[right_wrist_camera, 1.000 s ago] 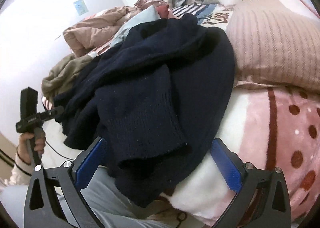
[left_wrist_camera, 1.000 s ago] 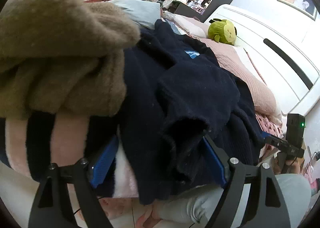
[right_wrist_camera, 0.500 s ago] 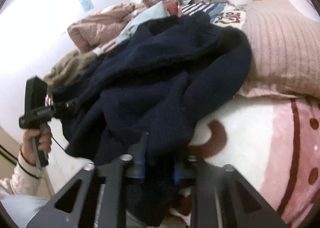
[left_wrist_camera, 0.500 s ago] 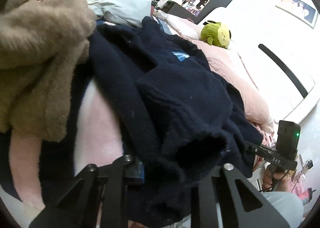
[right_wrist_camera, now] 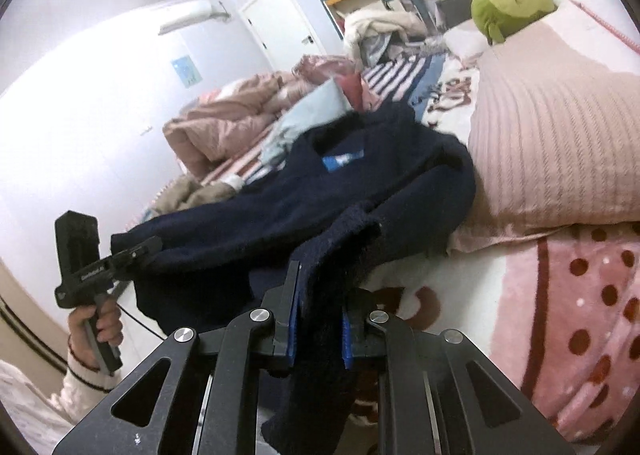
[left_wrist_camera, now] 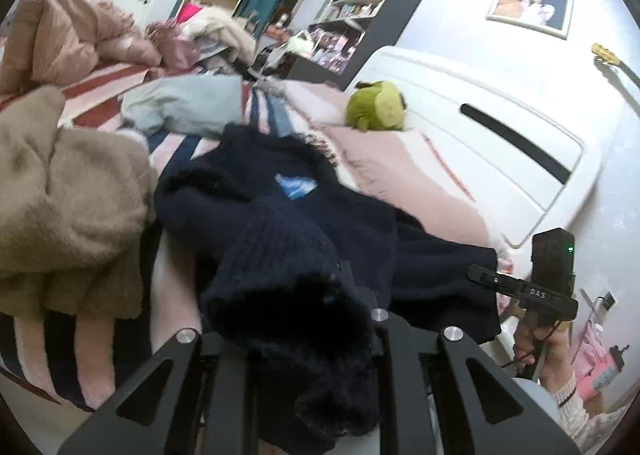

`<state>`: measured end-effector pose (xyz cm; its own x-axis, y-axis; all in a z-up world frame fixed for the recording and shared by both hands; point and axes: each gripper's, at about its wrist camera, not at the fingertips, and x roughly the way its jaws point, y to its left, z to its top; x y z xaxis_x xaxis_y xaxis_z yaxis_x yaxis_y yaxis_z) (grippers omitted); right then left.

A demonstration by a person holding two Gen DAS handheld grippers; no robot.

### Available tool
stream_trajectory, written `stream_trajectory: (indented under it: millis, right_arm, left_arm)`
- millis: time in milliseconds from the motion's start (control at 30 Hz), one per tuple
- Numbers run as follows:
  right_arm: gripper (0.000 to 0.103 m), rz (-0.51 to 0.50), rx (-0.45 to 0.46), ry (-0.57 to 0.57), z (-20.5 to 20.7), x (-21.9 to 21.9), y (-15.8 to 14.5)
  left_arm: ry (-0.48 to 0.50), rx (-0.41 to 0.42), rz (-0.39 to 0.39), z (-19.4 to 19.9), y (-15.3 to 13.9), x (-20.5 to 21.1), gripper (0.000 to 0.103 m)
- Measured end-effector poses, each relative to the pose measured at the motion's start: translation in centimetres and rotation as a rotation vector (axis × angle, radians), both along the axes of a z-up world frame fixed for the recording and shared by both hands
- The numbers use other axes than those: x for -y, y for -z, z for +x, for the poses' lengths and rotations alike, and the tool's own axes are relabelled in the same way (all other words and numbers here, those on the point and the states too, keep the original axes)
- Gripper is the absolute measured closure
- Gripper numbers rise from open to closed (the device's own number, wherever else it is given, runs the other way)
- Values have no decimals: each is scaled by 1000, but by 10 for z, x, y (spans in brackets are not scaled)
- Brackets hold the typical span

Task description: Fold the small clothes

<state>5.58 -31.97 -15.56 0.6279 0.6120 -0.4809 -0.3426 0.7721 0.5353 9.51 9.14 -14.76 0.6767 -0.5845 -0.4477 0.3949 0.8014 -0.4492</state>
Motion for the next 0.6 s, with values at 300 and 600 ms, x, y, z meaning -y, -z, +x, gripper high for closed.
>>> stream_trajectory:
  millis: [300, 600]
  right_arm:
    - [93, 35, 133, 2, -49, 6, -59]
    - [93, -23, 183, 18, -63, 4, -103]
  left_arm:
    - [22, 149, -59, -58, -59, -15, 90]
    - [12, 164, -64, -65, -85, -29, 89]
